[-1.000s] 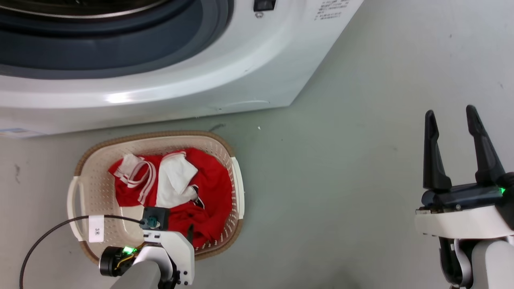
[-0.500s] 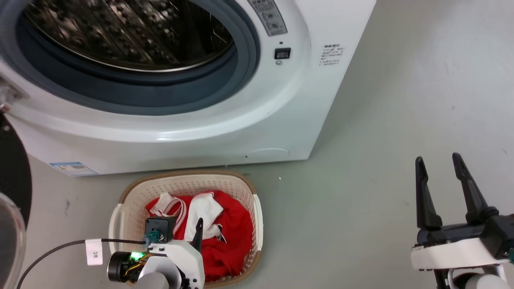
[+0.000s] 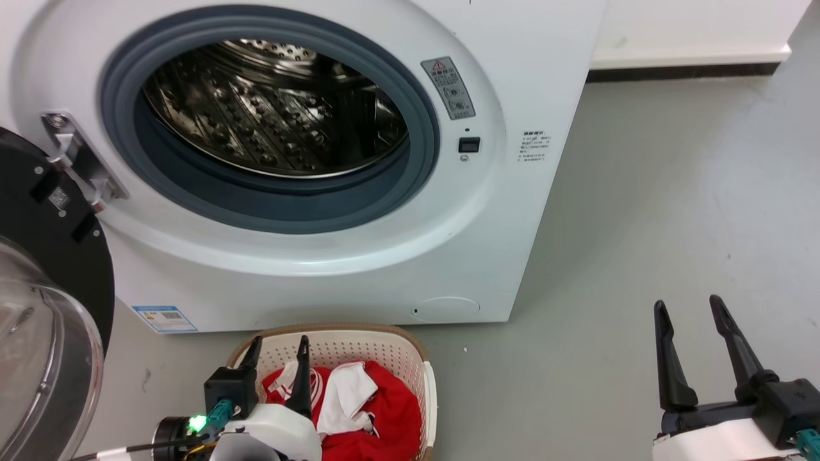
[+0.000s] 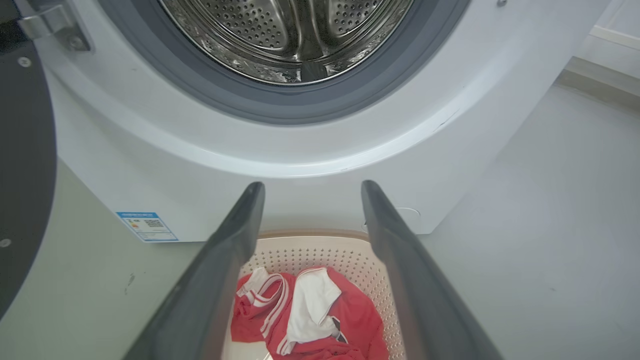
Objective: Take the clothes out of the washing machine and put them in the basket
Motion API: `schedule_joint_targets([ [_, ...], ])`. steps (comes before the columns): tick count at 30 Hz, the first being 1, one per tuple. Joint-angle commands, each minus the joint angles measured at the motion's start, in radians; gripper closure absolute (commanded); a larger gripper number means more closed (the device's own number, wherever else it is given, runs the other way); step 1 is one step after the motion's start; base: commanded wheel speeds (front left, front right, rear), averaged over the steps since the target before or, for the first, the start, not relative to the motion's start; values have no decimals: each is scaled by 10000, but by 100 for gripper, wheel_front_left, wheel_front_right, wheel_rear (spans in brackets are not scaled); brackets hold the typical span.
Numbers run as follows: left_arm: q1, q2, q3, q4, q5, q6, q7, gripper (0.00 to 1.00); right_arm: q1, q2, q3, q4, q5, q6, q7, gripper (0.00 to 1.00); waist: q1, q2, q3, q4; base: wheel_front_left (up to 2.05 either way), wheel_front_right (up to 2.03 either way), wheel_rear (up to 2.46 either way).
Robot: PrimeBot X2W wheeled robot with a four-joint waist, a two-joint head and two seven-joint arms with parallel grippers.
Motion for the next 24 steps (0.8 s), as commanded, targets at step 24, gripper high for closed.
schedule_joint_targets([
  [24, 2425, -658, 1626, -4994, 2118, 106, -22, 0, 906, 3, -337, 179, 269, -7, -20, 0, 3, 0, -1341, 322, 0, 0, 0],
])
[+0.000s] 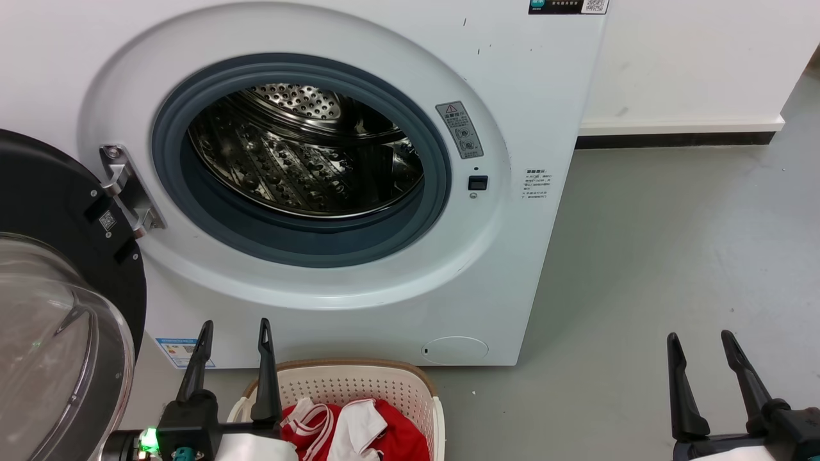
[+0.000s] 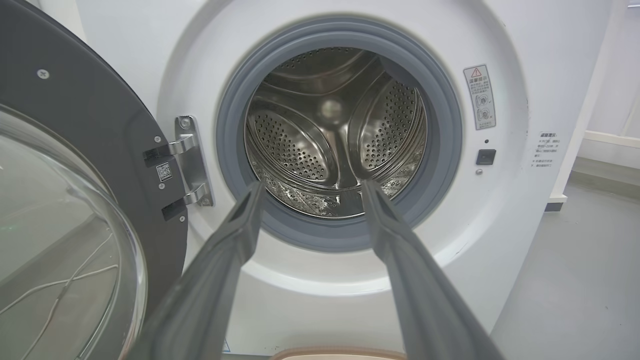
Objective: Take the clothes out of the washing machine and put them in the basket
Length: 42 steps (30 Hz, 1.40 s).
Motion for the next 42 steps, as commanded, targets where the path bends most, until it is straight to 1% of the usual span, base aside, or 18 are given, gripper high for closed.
schedule_joint_targets([
  [1, 110, -19, -22, -24, 85, 23, -22, 0, 133, 5, -27, 29, 23, -7, -20, 0, 1, -1, -25, 2, 0, 0, 0],
  [27, 255, -44, 49, 356, 206, 3, -23, 0, 89, 5, -66, 131, 223, -7, -20, 0, 1, -1, -194, -54, 0, 0, 0],
  [28, 179, -27, 42, 378, 159, 2, 2, 100, 88, 4, -58, 149, 179, 0, 0, 100, 1, -1, -195, -54, 0, 0, 0],
  [32, 330, -33, 22, 763, 107, -5, 14, 100, 131, 29, -38, 524, 217, 2, 16, 100, 1, -1, -194, -55, 0, 0, 0],
  [42, -21, 16, 191, 1028, -2305, -304, 522, 100, -286, -76, 41, 811, 2601, 1, 470, 100, 1, -1, -152, -45, 0, 0, 0],
])
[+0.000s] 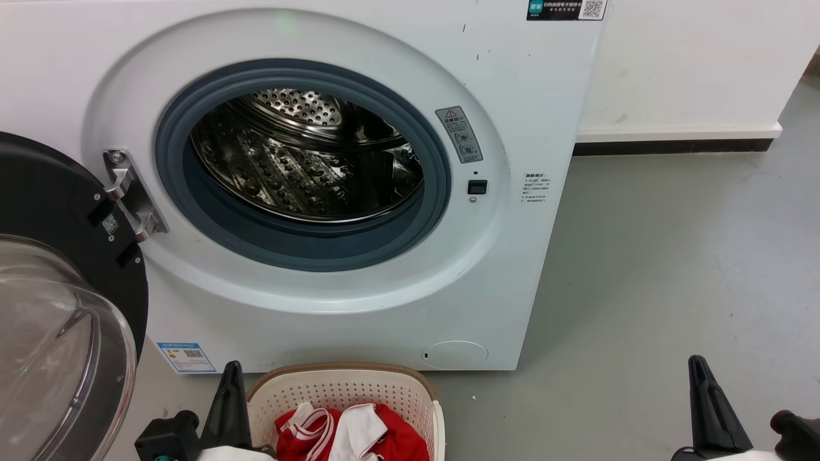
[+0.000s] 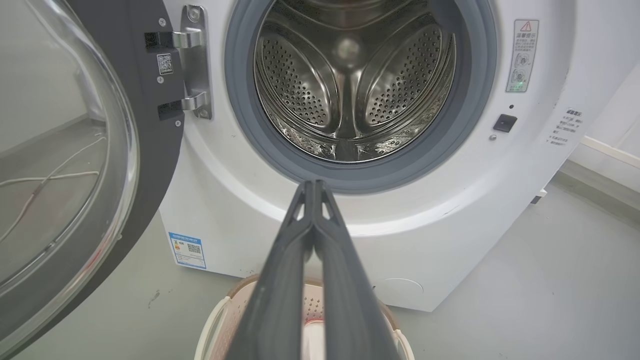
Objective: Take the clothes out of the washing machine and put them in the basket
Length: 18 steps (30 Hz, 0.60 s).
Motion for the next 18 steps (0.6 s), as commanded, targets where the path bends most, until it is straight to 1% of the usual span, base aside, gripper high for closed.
schedule_joint_targets([
  [1, -335, 48, 65, -69, -588, -79, 116, 100, -390, -106, 16, -53, 607, 1, 96, 100, 0, 0, 8, 2, 0, 0, 0],
  [3, -367, 52, 80, -44, -787, -105, 158, 100, -425, -113, 21, -27, 803, 1, 133, 100, 0, 0, 11, 3, 0, 0, 0],
  [18, -779, 95, 298, 250, -3512, -450, 758, 100, -910, -198, 66, 323, 3481, 0, 690, 100, 0, 0, 69, 16, 0, 0, 0],
])
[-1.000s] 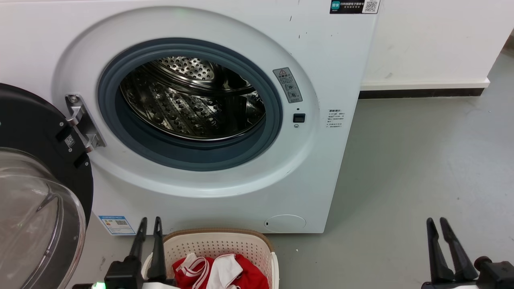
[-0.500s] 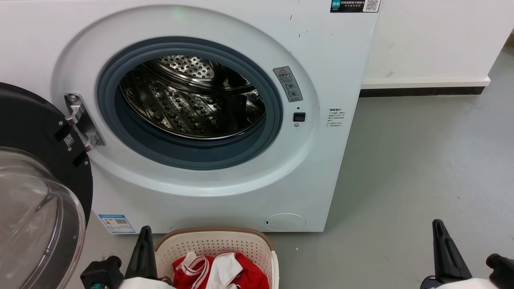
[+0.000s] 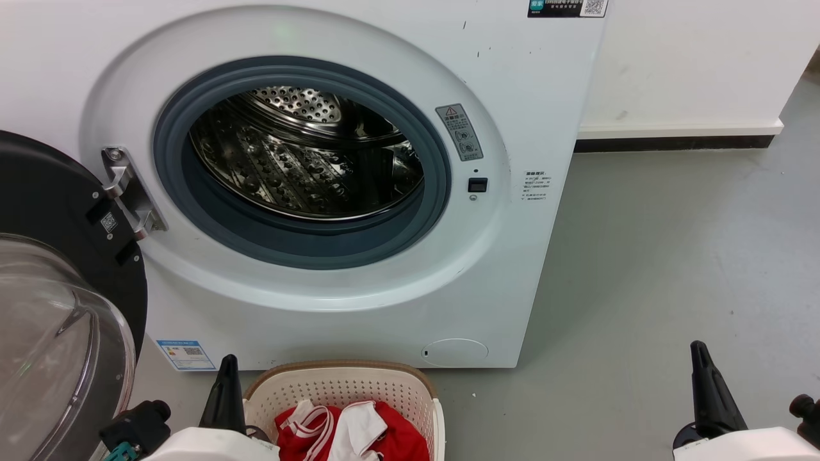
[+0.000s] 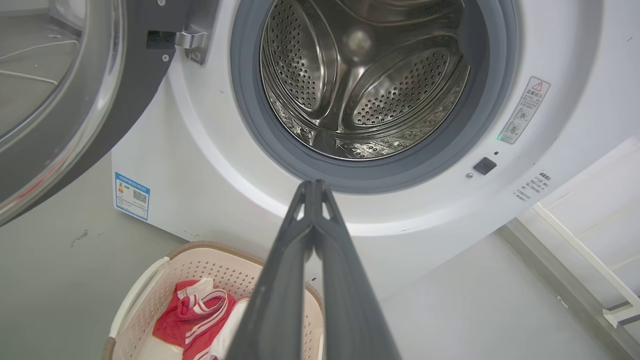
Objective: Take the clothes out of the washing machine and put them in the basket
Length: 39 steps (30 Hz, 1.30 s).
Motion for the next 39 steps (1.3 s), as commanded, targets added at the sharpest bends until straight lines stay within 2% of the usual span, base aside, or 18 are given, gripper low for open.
schedule_joint_targets([
  [1, -338, 66, 47, -77, -349, -80, 55, 100, -316, -89, 8, -59, 371, 0, 67, 100, 0, -1, 4, 2, 0, 0, 0],
  [19, -727, 88, 293, 214, -3031, -426, 674, 100, -805, -139, 3, 289, 2981, -1, 663, 100, 0, -1, 73, 18, 0, 0, 0],
  [39, -1097, 92, 540, 490, -5481, -742, 1256, 100, -1229, -153, -42, 625, 5351, -2, 1237, 100, 0, -1, 149, 35, 0, 0, 0],
])
